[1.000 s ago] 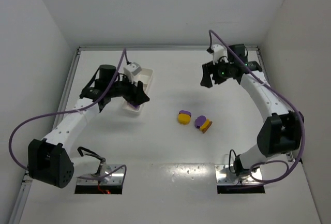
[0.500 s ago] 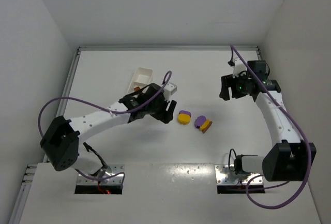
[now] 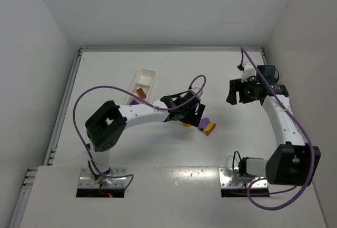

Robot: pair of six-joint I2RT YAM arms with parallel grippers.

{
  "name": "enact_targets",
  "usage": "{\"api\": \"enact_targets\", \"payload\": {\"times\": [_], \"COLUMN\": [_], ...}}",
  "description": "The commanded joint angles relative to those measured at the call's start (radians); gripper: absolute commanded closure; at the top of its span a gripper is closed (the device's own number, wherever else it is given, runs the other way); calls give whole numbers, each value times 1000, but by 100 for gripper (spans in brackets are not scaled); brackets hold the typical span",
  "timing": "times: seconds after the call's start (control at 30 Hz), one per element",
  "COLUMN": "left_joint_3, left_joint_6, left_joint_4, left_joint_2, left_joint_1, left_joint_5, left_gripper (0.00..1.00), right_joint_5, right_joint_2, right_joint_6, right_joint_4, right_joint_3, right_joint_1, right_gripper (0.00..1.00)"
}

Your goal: Sort the legos into containers by color

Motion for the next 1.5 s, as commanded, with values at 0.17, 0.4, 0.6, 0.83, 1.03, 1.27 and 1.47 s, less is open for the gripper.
{"api": "enact_targets", "payload": {"times": [0.17, 0.4, 0.6, 0.83, 1.03, 1.27, 1.47], "left_joint_3": [57, 66, 75, 75, 85, 115, 96], "left_joint_6": [-35, -35, -44, -54, -63, -63, -72], "left_joint_4": [-12, -12, -21, -21, -21, -21, -21], "left_joint_2": [38, 59, 108, 136, 156, 176, 176], "left_joint_1": [-26, -26, -15, 3, 24, 35, 35], "left_joint_5": [-30, -50, -59, -59, -59, -50, -50], "left_gripper": [4, 4, 4, 4, 8, 17, 36], "right_joint_5": [-105, -159, -179, -225, -255, -275, -275], "right_joint_2": [10, 39, 39, 70, 90, 99, 108], "right_joint_6": [-2, -11, -21, -39, -39, -48, -57], "right_joint_4": [39, 39, 39, 30, 30, 30, 30], "right_joint_3": [-16, -16, -16, -7, -7, -7, -7], "right_joint_1": [-50, -87, -107, -139, -158, -167, -176], "right_gripper": [28, 28, 28, 28, 28, 28, 28]}}
